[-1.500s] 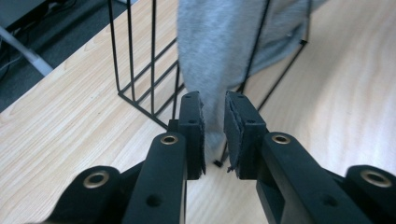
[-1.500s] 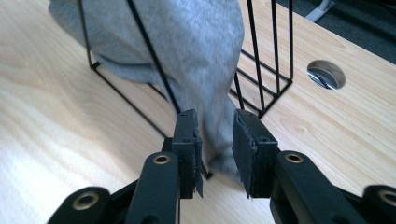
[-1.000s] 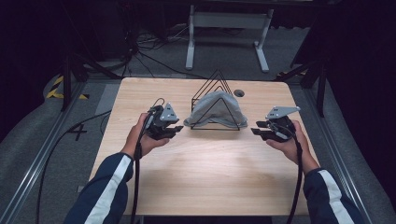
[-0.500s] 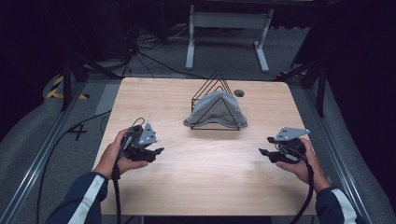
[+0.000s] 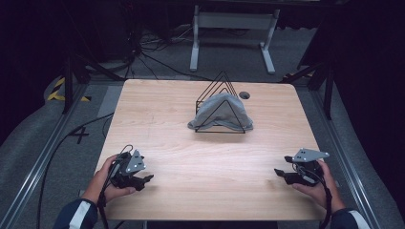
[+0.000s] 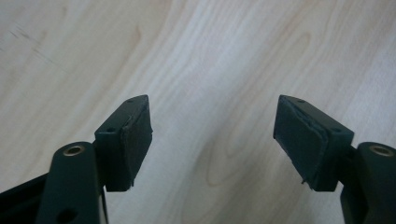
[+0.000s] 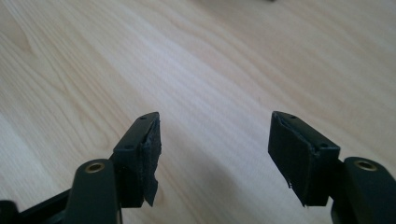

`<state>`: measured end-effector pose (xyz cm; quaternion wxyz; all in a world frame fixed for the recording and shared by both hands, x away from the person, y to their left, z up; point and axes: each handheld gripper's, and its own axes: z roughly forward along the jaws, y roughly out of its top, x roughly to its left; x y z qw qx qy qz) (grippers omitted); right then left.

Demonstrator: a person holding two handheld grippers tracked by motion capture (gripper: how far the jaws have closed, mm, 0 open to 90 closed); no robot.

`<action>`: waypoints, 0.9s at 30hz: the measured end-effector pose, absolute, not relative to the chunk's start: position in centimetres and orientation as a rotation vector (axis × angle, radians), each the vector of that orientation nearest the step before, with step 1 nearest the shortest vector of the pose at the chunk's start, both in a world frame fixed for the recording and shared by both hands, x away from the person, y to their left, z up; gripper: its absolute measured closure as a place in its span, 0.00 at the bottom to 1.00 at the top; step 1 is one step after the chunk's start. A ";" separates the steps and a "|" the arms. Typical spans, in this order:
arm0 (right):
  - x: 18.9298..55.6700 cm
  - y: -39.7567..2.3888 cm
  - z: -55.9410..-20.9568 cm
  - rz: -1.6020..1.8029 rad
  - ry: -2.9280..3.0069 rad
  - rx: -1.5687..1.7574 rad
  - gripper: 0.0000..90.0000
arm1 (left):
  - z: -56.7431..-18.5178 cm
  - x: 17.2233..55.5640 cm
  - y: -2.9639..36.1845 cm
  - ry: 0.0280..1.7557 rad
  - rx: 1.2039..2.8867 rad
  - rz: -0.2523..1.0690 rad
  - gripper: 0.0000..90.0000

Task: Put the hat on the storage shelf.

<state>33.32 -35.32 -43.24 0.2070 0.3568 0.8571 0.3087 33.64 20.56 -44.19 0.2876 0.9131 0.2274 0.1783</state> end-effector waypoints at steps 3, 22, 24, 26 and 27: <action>32.7 -35.9 -44.3 0.868 2.385 1.029 0.38 | -45.2 33.2 20.9 0.631 2.426 0.435 0.30; 31.1 -37.2 -46.8 0.996 2.286 1.140 0.26 | -48.2 32.8 22.0 0.753 2.236 0.310 0.19; 31.1 -37.2 -46.8 0.996 2.285 1.143 0.25 | -48.2 32.8 22.0 0.752 2.236 0.313 0.19; 31.2 -37.2 -46.8 0.996 2.281 1.148 0.25 | -48.2 32.8 22.0 0.753 2.236 0.312 0.19; 31.2 -37.2 -46.8 0.996 2.281 1.149 0.25 | -48.2 32.8 22.0 0.752 2.236 0.313 0.19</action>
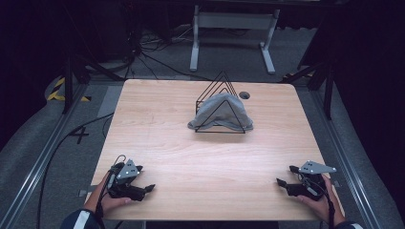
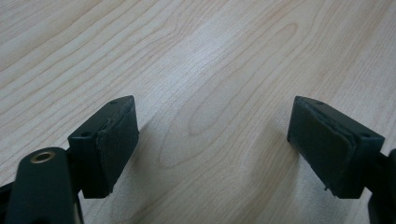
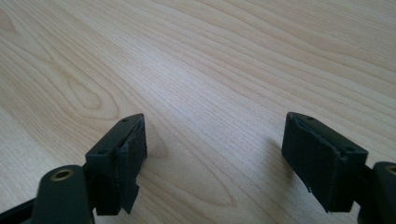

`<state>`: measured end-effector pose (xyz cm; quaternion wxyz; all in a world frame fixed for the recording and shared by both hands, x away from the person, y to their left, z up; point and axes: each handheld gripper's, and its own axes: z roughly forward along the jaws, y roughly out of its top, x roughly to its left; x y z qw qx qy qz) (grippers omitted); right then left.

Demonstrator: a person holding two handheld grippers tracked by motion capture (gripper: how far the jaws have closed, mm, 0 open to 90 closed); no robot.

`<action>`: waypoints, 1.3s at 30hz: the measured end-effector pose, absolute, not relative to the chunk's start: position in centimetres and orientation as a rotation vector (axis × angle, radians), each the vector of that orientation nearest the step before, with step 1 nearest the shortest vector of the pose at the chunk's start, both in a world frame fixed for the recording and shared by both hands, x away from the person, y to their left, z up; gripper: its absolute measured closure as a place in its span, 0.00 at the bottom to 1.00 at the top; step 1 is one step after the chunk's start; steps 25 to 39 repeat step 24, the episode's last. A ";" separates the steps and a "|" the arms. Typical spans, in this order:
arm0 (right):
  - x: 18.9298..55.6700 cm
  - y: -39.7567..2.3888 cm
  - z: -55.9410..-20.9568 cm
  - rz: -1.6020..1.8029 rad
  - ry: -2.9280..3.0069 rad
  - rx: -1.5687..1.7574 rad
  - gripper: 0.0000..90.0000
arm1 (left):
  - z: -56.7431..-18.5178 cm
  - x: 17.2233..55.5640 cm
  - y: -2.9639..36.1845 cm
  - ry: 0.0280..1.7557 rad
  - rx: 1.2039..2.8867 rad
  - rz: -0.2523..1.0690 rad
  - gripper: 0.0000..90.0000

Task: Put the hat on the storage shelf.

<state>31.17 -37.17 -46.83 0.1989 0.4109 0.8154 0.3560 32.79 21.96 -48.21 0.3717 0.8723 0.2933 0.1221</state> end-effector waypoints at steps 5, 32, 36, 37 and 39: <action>31.3 -37.2 -46.8 0.987 2.279 1.154 0.23 | -48.2 32.9 21.9 0.757 2.235 0.303 0.17; 31.3 -37.2 -46.8 0.987 2.279 1.155 0.23 | -48.2 33.1 21.9 0.755 2.237 0.308 0.17; 31.3 -37.2 -46.8 0.987 2.279 1.155 0.23 | -48.2 33.1 21.9 0.755 2.237 0.308 0.17; 31.3 -37.2 -46.8 0.987 2.279 1.155 0.23 | -48.2 33.1 21.9 0.755 2.237 0.308 0.17; 31.3 -37.2 -46.8 0.987 2.279 1.155 0.23 | -48.2 33.1 21.9 0.755 2.237 0.308 0.17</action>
